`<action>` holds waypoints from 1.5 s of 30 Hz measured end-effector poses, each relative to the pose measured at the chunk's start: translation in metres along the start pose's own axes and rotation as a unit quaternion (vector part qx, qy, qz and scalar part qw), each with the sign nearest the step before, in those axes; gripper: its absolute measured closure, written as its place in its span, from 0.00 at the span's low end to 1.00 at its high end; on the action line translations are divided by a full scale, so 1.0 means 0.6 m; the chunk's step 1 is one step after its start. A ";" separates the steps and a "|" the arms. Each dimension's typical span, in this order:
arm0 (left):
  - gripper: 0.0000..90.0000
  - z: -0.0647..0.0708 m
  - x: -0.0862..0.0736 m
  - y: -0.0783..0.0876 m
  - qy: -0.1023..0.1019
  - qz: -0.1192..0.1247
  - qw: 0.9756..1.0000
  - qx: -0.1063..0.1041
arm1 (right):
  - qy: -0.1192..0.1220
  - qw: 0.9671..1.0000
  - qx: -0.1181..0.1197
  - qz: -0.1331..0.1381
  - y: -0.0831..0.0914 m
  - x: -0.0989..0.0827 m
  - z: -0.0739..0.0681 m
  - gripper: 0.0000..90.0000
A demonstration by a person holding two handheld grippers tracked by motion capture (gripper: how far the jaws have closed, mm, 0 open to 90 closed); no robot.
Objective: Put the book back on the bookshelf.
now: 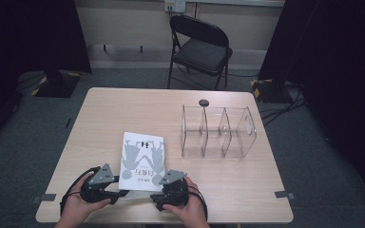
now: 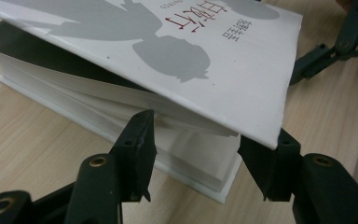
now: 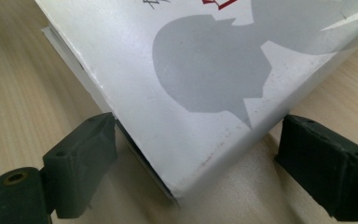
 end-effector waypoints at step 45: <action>0.52 -0.014 0.008 0.004 0.002 0.006 1.000 -0.011 | 0.066 0.995 -0.054 0.053 0.016 0.060 -0.036 0.11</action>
Point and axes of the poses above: each handheld gripper's, and its own axes: y roughly backward along the jaws, x roughly out of its top, z roughly to its right, the point moved 3 cm from there along -y, roughly forward along the jaws, and after that the axes turned 11 degrees about -x, right-handed, at the moved point
